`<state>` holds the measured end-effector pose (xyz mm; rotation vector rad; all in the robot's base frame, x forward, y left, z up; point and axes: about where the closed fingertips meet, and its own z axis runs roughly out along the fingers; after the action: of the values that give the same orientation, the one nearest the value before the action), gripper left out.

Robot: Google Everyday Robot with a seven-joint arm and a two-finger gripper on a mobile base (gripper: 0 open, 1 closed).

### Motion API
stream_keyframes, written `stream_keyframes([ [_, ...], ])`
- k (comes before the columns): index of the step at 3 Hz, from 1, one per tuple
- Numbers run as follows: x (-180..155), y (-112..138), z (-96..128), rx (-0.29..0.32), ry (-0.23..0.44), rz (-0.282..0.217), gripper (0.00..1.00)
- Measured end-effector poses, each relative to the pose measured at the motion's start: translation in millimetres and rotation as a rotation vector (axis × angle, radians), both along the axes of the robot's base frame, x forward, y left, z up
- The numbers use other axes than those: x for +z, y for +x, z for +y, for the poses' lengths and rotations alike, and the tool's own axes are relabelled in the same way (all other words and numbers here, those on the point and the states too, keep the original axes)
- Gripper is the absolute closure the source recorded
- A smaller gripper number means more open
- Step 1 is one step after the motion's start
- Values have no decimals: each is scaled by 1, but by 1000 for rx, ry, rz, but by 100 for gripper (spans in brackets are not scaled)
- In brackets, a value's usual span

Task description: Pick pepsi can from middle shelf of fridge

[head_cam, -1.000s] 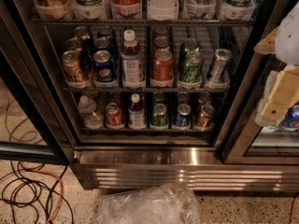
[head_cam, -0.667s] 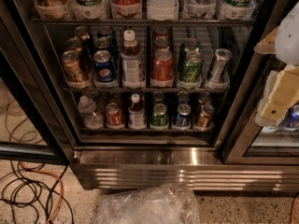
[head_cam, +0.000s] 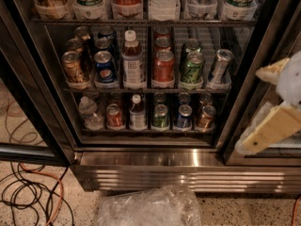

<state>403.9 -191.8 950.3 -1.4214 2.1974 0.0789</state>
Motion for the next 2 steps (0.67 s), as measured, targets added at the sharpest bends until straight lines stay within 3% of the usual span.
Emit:
stream_keyframes([
  [1, -24, -12, -8, -85, 88, 13, 0],
  [2, -24, -12, -8, -85, 88, 13, 0],
])
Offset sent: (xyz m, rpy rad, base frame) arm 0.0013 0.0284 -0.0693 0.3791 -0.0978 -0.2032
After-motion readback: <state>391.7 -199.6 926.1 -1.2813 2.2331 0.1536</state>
